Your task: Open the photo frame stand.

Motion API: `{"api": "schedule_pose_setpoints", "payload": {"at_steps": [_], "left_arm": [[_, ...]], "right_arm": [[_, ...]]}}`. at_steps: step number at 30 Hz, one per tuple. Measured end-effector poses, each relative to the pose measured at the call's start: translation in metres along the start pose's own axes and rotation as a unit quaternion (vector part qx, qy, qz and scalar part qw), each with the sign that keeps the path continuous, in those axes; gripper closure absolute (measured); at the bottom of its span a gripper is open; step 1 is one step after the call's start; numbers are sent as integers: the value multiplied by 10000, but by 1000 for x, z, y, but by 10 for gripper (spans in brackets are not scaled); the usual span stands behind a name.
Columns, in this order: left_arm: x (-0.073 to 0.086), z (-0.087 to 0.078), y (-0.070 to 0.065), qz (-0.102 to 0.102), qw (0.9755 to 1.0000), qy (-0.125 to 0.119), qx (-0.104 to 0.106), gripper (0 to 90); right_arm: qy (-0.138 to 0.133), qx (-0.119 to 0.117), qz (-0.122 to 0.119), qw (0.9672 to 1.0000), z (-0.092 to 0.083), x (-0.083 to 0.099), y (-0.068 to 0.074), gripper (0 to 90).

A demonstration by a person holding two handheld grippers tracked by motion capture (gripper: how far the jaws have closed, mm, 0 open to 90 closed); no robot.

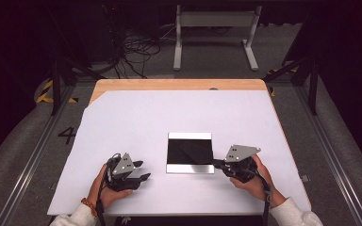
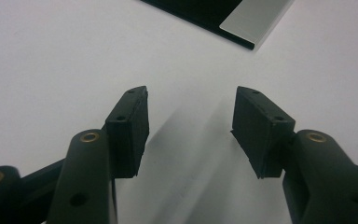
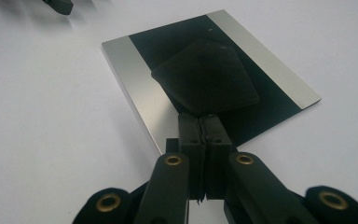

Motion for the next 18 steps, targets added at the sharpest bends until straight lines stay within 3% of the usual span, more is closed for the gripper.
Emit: {"api": "schedule_pose_setpoints", "payload": {"at_steps": [18], "left_arm": [[-1,1,0,39,10000,2,-9,460]], "right_arm": [[-325,120,27,9994,-8,-16,0,897]]}}
Point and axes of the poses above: each handheld gripper's, and its own axes: z roughly forward along the jaws, x roughly out of its underside, y roughly to its left, the point moved 7 cm from there along z, roughly forward along the jaws, and after that the axes turned 13 degrees about y, right-handed, at the moved point
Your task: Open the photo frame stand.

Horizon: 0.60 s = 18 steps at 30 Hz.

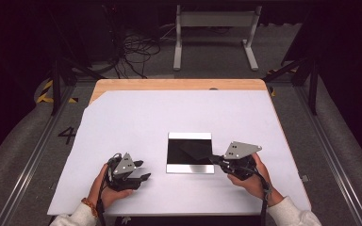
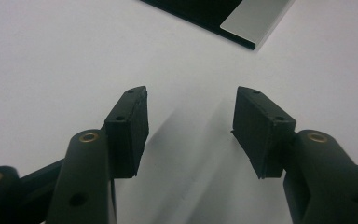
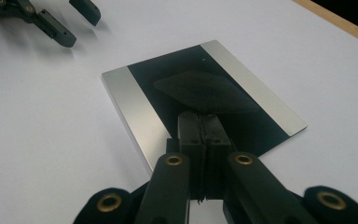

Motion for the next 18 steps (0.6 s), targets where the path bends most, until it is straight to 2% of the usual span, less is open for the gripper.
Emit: {"api": "schedule_pose_setpoints", "payload": {"at_steps": [11,18], "left_arm": [[-6,2,2,18,10000,-2,-58,454],[-19,4,7,59,9999,-77,-114,451]], "right_arm": [[-96,57,31,9999,-1,-5,0,900],[-122,55,47,9999,0,-6,0,897]]}}
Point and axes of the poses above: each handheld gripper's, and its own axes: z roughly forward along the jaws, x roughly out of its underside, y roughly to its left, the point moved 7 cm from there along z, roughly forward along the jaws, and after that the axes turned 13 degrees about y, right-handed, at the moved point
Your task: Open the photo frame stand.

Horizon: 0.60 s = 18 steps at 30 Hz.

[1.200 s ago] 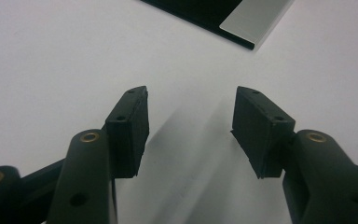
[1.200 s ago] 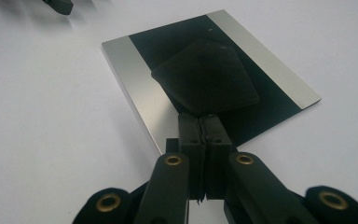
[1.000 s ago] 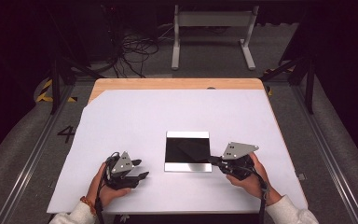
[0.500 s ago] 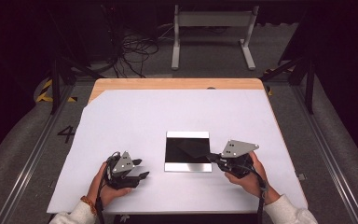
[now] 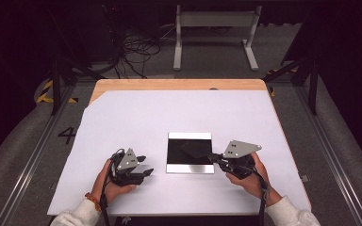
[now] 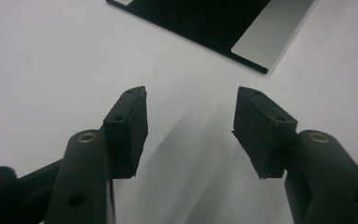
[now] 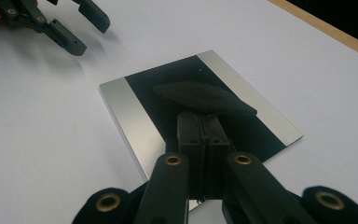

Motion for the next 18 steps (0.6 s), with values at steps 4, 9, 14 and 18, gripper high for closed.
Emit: {"api": "schedule_pose_setpoints", "payload": {"at_steps": [4,9,14,18], "left_arm": [[-9,2,0,79,10000,-43,-16,444],[-23,8,-4,242,9997,-47,21,442],[-33,12,-6,296,9995,-87,42,446],[-36,16,-6,294,9995,-82,96,446]], "right_arm": [[-15,9,10,10000,0,0,0,896],[-50,14,25,10000,0,-1,0,889],[-61,14,20,10000,1,-1,0,884],[-60,15,13,10000,1,-1,1,872]]}}
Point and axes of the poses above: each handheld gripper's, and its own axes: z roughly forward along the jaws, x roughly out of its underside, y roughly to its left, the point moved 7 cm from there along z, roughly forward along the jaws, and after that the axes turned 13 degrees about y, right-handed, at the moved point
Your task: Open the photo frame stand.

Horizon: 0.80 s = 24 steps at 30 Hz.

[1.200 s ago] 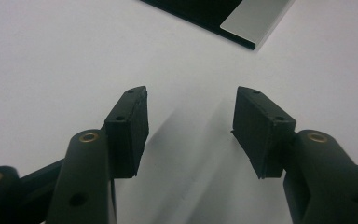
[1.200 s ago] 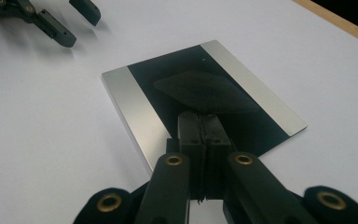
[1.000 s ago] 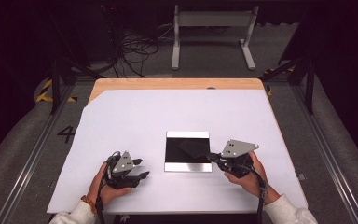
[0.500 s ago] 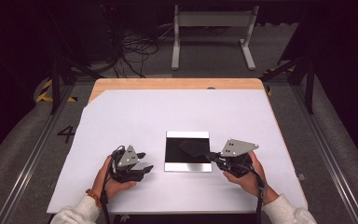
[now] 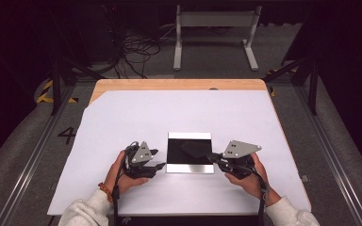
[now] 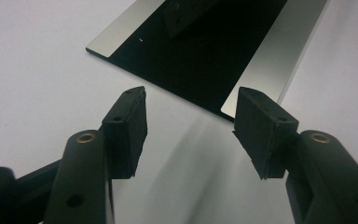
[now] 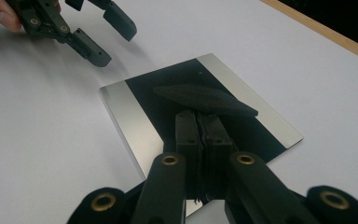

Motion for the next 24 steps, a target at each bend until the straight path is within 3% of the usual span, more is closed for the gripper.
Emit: {"api": "schedule_pose_setpoints", "payload": {"at_steps": [9,17,24], "left_arm": [[-8,6,0,18,10000,-15,86,441],[-16,12,0,-28,9999,-17,112,440],[-24,17,-4,103,9998,-12,148,442]], "right_arm": [[-9,-37,53,10000,0,0,0,858],[-5,-113,135,9998,2,0,-1,792],[52,-111,195,9997,4,1,-2,750]]}}
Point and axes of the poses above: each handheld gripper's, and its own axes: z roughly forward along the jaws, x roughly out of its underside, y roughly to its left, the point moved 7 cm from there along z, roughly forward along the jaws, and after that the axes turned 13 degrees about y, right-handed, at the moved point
